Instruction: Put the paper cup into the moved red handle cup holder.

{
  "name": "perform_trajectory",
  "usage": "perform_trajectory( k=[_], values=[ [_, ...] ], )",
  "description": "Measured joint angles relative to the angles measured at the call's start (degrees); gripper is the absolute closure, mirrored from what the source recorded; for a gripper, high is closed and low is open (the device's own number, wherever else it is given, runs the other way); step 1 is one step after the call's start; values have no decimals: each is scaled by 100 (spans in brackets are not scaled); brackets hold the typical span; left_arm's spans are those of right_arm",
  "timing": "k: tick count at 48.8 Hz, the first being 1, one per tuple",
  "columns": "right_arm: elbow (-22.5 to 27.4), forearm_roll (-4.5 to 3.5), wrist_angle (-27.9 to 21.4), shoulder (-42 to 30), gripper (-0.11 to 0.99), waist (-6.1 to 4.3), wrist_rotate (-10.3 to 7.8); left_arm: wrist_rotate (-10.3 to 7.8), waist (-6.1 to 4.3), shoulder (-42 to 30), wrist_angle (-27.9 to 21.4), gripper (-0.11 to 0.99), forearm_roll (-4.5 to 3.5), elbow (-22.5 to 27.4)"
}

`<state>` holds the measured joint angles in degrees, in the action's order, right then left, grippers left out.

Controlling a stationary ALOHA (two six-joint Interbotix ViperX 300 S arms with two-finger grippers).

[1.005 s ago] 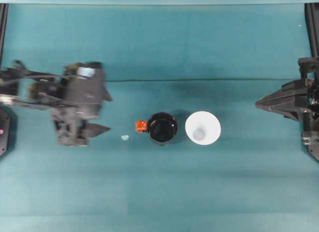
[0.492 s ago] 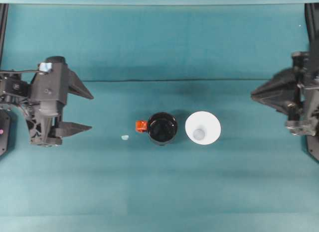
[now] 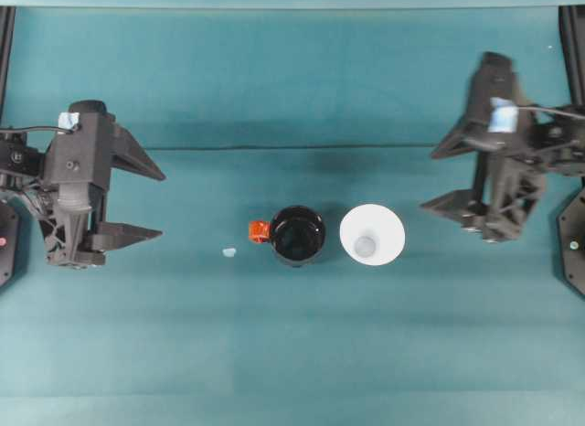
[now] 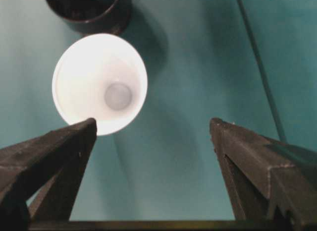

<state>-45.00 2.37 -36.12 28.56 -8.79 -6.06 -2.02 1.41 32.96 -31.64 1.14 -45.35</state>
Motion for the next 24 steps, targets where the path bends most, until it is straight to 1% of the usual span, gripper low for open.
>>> perform_trajectory(
  k=[5, 6, 8, 13, 14, 15, 17, 18, 19, 21, 24],
  values=[
    [246, 9, -141, -404, -2, -18, -18, 0, 0, 0, -9, -8, 9, 0],
    [281, 9, -158, -483, -2, -18, -35, 0, 0, 0, -9, -8, 0, 0],
    [360, 0, -185, -650, -2, -18, -62, 0, 0, 9, -9, -8, 9, 0],
    [501, 9, -193, -1028, -2, -18, -176, 0, 0, 0, -9, -8, 0, -18],
    [519, 9, -193, -1107, -2, -18, -202, 0, 0, 9, -9, -8, 9, -18],
    [536, 0, -193, -1178, -2, -26, -220, 0, 0, 9, -9, -8, 0, -18],
    [571, 9, -176, -1336, -2, -18, -272, 0, 0, 9, -9, -8, 9, -26],
    [571, 0, -167, -1415, -2, -18, -290, 9, 0, 9, -9, -8, 9, -26],
    [571, 9, -158, -1485, -2, -26, -308, 9, 0, 0, -9, -8, 0, -26],
    [571, 0, -132, -1600, -2, -26, -325, 9, 0, 9, -9, -8, 9, -35],
    [571, 9, -62, -1767, -2, -26, -334, 9, 0, 9, -9, -8, 0, -44]
  ],
)
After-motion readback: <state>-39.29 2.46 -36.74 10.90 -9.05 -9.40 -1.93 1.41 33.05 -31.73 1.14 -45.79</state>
